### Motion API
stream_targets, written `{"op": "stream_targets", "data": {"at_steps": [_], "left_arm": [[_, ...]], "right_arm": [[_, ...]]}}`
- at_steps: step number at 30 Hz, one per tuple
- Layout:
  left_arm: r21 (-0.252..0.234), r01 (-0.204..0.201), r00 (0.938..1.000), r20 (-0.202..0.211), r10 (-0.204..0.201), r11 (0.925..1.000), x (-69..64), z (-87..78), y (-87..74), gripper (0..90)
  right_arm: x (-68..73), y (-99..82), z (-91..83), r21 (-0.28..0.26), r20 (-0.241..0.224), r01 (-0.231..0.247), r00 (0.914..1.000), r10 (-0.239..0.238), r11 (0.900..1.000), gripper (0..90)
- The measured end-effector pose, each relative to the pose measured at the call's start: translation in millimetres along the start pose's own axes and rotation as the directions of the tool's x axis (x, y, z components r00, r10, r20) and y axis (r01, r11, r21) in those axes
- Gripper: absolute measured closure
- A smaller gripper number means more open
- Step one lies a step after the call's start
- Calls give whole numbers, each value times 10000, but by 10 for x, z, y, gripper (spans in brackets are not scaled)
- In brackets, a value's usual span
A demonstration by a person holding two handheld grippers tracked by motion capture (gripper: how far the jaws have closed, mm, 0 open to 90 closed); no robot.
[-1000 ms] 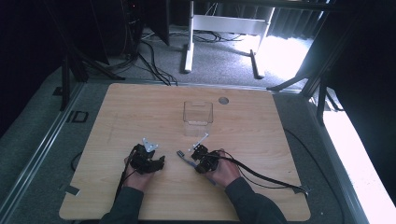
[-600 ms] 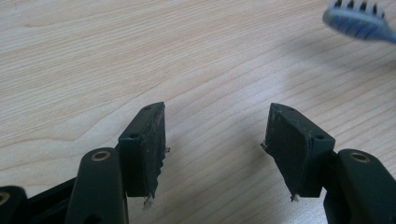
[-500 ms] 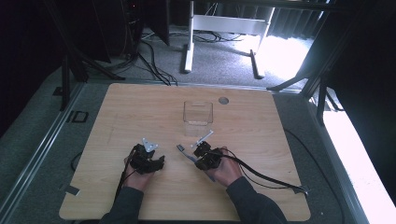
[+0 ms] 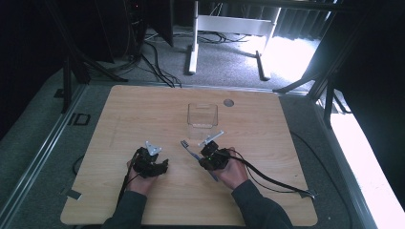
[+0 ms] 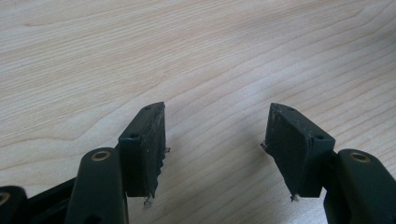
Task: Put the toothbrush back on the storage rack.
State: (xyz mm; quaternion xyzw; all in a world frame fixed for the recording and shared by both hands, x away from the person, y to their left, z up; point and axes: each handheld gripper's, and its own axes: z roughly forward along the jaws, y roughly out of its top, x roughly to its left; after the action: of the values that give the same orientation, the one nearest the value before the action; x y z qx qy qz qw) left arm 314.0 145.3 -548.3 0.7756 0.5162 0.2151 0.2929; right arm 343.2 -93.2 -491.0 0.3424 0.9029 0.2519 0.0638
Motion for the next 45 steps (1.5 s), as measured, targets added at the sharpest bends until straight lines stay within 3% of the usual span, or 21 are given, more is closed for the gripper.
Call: {"op": "stream_targets", "data": {"at_steps": [11, 26, 45], "left_arm": [[-7, 14, 10000, -2, -14, 10000, 0, 1, -1, 385], [8, -8, 10000, 11, 8, 10000, -2, 6, -3, 385], [60, -3, 10000, -11, 3, 10000, -1, 11, -5, 386]], "right_arm": [[-14, 16, -100, -780, 81, -67, 9999, 73, 9969, 828], [-66, 50, -244, -1853, 179, -184, 9996, 221, 9825, 828], [-97, 69, -309, -2648, 259, -192, 9993, 270, 9641, 827]]}}
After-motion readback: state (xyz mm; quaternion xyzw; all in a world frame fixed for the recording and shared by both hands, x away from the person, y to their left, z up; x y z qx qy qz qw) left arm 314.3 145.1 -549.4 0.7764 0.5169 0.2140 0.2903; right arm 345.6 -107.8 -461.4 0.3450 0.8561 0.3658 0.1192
